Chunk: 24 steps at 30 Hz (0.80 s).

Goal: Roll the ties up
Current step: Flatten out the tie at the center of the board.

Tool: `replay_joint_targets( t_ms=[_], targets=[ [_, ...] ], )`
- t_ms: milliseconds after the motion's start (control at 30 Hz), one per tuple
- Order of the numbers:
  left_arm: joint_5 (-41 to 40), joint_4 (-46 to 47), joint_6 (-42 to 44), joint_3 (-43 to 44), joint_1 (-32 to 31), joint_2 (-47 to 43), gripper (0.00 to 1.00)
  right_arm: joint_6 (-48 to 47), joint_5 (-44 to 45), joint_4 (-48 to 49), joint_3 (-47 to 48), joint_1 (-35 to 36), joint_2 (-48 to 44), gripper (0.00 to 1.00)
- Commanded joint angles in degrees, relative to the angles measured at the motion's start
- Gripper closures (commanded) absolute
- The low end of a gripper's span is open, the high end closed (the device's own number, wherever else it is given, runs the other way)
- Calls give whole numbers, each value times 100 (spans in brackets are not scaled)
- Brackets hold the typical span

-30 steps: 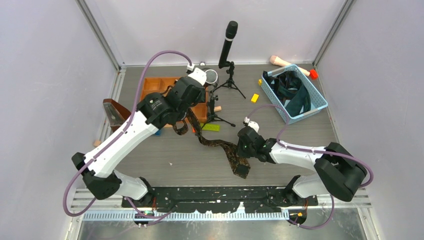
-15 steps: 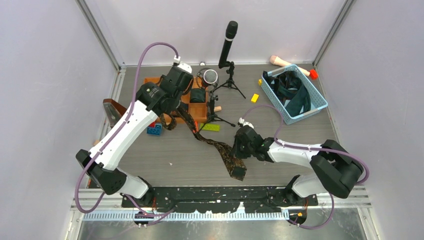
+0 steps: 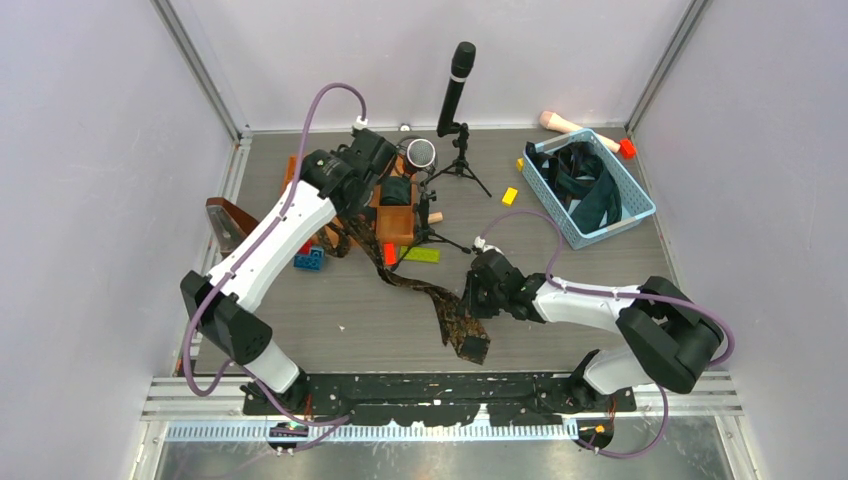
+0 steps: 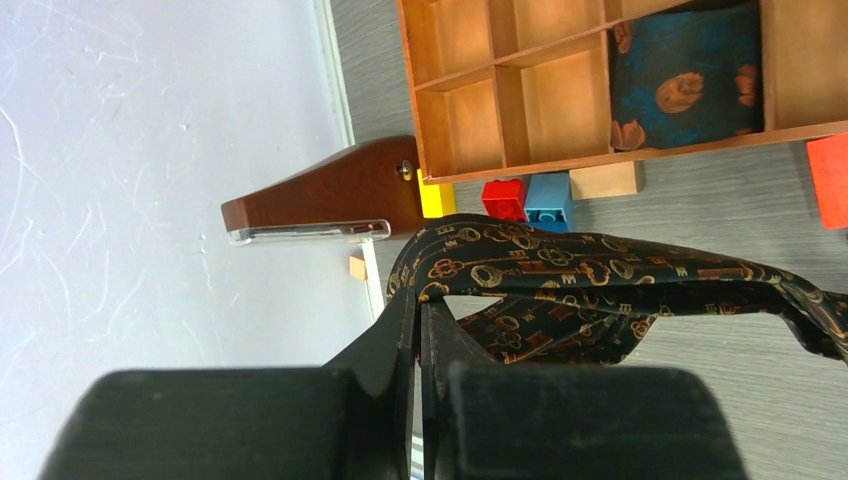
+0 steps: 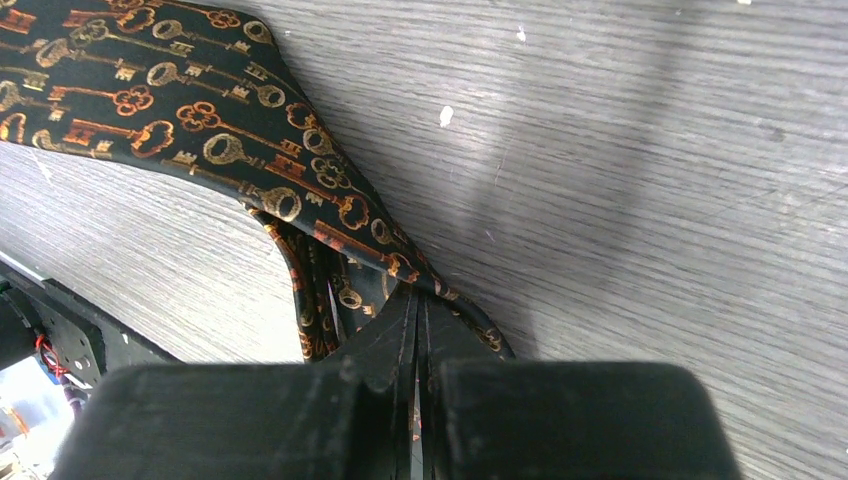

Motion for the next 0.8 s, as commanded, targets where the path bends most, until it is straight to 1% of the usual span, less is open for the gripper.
replay_joint_targets(
  t_ms=[0,167,367,767],
  targets=[
    [-179,-101,57,376,191,-98,100,-40,137,-1250,-148,36,55,100],
    [-111,-102,105,579,262,-103,100,-66,156,-1355,-109,43,151,100],
    [-69,-174,136,627,423,-81,100,-121,12,-1354,-38,45,346,100],
    [83,-353,194,585,873,-162,100,-418,-531,-1366,-2,174,448,100]
  ],
)
